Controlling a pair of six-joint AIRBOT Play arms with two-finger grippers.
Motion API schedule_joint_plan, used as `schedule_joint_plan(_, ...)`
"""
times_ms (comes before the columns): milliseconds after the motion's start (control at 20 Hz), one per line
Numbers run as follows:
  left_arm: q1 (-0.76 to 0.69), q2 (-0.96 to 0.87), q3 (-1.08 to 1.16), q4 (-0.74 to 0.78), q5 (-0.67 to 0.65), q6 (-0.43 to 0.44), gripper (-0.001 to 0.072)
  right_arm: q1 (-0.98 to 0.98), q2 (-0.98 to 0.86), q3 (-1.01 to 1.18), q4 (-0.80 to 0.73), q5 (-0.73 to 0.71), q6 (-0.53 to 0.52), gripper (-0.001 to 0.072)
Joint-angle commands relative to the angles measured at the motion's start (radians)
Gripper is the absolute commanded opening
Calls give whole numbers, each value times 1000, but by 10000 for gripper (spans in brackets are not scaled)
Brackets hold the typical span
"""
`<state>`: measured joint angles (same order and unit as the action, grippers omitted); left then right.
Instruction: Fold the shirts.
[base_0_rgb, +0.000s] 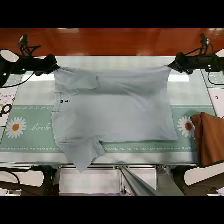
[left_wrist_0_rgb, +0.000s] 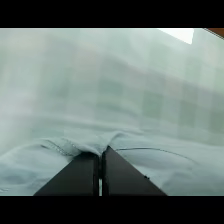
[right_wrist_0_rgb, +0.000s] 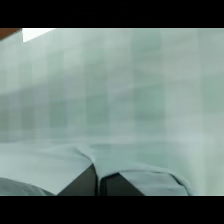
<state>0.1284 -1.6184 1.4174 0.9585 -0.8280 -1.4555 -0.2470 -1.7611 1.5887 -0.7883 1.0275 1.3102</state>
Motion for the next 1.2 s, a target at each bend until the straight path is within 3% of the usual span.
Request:
schedule_joint_plan(0,-4,-96,77,-16,-60,5,17,7,-127,114,25,52,16,29)
schedule_joint_plan(150,5,-71,79,-10,-183,6,18,-13,-122,157,-8,185,13,29)
schedule_joint_plan(300,42,-29,78,-5,-361,66,18,-67,-92,188,-11,332,29,29)
schedule_joint_plan(450,59,-18,54,22,-514,84,18,-84,-81,177,-157,495,29,29)
schedule_joint_plan(550,59,-18,4,64,-573,84,17,-80,-81,116,-188,491,33,29)
schedule_joint_plan(950,62,-20,-185,142,-563,83,18,-30,-83,-55,-221,365,24,30)
schedule_joint_plan(1000,63,-20,-185,142,-563,82,24,-31,-83,-55,-221,363,46,85)
schedule_joint_plan(1050,63,-19,-183,142,-565,82,122,-31,-83,-55,-224,372,77,287)
schedule_joint_plan(1100,65,-18,-182,143,-573,76,424,-31,-82,-53,-225,397,80,411)
schedule_joint_plan(1150,69,-17,-171,151,-591,54,510,-35,-79,-45,-230,428,84,412)
